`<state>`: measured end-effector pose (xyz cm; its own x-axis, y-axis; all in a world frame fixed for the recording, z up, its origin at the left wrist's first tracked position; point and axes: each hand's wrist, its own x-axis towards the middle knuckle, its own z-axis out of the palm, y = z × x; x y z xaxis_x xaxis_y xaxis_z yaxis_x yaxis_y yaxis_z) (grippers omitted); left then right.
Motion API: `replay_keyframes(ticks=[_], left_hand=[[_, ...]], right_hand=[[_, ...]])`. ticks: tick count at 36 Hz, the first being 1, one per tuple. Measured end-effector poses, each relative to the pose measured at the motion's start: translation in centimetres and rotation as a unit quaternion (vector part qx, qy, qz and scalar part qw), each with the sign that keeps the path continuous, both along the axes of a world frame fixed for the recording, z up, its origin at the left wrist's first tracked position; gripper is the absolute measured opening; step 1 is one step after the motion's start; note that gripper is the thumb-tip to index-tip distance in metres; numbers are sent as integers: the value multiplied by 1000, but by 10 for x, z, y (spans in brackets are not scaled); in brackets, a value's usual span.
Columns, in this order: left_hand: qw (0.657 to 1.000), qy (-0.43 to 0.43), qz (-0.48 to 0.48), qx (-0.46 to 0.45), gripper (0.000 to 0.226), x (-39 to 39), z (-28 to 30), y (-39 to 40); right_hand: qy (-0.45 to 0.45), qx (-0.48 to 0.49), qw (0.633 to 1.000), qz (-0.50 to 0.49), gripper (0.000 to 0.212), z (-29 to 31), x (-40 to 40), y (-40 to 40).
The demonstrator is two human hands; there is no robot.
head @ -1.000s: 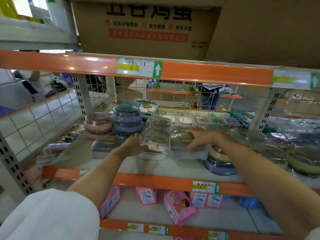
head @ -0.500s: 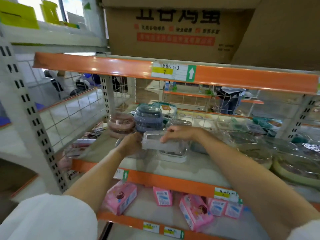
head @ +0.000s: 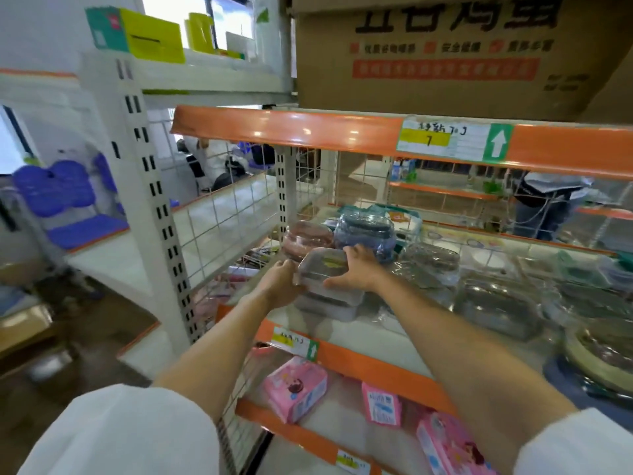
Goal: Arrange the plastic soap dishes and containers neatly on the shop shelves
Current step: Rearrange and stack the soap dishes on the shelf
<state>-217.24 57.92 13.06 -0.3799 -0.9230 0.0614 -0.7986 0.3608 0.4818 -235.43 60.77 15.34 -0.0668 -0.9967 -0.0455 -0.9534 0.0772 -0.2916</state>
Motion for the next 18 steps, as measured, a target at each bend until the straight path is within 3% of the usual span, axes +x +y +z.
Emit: replay_keyframes(ticks=[7, 12, 18], left_hand=[[999, 37, 8, 5, 78, -13, -9, 0], [998, -18, 28, -47, 93, -24, -5, -1], [985, -79, -30, -150, 86, -56, 13, 2]], right_hand=[[2, 9, 1000, 16, 93, -11, 2, -7], [-28, -3, 999, 40, 86, 0, -14, -2], [-54, -50, 997, 10, 61, 20, -53, 16]])
